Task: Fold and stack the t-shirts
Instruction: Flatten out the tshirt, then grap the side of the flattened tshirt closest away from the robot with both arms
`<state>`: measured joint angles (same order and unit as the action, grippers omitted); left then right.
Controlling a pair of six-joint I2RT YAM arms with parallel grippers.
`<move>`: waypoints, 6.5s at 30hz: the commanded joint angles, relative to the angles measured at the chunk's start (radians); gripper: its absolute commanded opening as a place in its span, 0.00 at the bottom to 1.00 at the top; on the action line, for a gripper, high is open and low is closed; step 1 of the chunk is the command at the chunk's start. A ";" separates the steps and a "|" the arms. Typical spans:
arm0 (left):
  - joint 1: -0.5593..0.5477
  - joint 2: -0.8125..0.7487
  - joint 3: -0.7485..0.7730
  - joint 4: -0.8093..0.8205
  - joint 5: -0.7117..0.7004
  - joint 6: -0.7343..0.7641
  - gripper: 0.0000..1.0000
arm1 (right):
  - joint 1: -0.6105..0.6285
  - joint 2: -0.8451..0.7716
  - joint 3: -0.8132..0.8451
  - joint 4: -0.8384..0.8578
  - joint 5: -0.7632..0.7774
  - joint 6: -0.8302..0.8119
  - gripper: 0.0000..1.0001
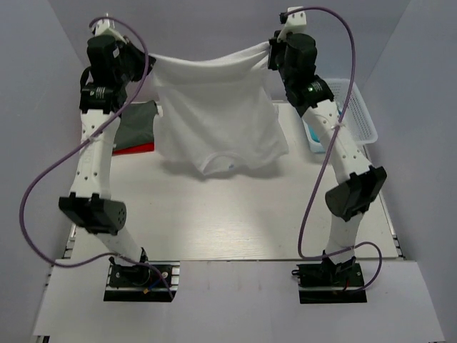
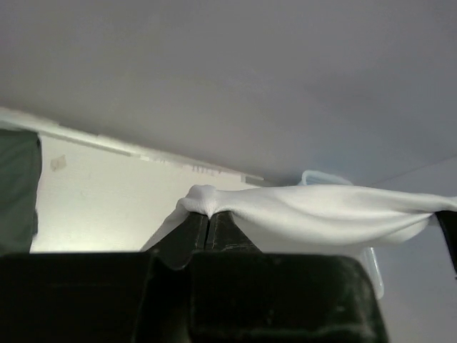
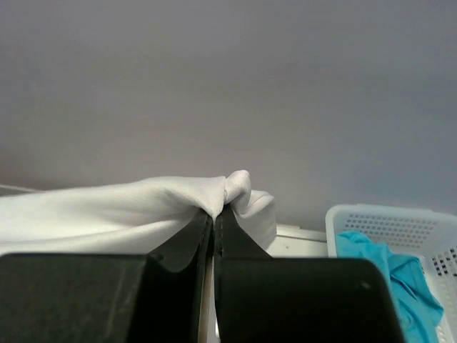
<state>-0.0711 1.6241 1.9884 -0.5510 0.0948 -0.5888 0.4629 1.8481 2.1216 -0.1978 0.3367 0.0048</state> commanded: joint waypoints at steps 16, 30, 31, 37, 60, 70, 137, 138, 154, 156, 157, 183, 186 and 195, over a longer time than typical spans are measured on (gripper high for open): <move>-0.004 -0.473 -0.734 0.066 -0.061 -0.118 0.00 | -0.093 -0.329 -0.500 -0.156 -0.022 0.131 0.00; -0.013 -0.656 -1.220 -0.179 0.083 -0.167 0.99 | -0.104 -0.383 -0.951 -0.405 0.019 0.396 0.80; -0.013 -0.665 -1.208 -0.170 0.083 -0.167 1.00 | -0.105 -0.397 -0.951 -0.390 -0.001 0.386 0.90; -0.013 -0.592 -1.120 -0.114 0.026 -0.148 1.00 | -0.099 -0.451 -0.960 -0.338 -0.082 0.339 0.90; -0.062 0.552 -0.195 -0.087 0.042 -0.011 1.00 | -0.112 -0.296 -1.125 -0.107 -0.126 0.448 0.90; -0.081 0.239 -0.802 -0.155 -0.102 -0.126 1.00 | -0.121 -0.145 -1.088 -0.049 -0.273 0.460 0.90; -0.107 0.774 0.343 -0.176 -0.104 0.113 1.00 | -0.147 0.425 -0.172 -0.262 -0.038 0.313 0.90; -0.107 0.749 0.343 -0.165 -0.104 0.124 1.00 | -0.139 0.393 -0.175 -0.241 -0.047 0.292 0.90; -0.151 -0.183 -0.882 -0.216 -0.078 -0.136 1.00 | -0.060 -0.251 -1.012 0.132 -0.185 0.397 0.90; -0.151 -0.242 -0.954 -0.260 -0.045 -0.197 1.00 | -0.067 -0.276 -1.048 0.158 -0.218 0.417 0.90; -0.160 -0.301 -1.018 -0.273 0.018 -0.197 1.00 | -0.070 -0.306 -1.099 0.182 -0.225 0.423 0.90; -0.216 -0.455 -1.496 -0.409 0.066 -0.358 0.56 | -0.095 -0.388 -1.270 0.325 -0.292 0.483 0.90; -0.216 -0.431 -1.468 -0.409 -0.007 -0.388 0.47 | -0.098 -0.414 -1.282 0.316 -0.306 0.485 0.90; -0.216 -0.346 -1.424 -0.371 0.041 -0.315 0.00 | -0.099 -0.498 -1.304 0.060 -0.206 0.543 0.90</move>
<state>-0.2836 1.2785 0.5438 -0.9840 0.1463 -0.9344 0.3676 1.3781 0.8013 0.0006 0.0654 0.5129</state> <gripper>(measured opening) 0.026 0.905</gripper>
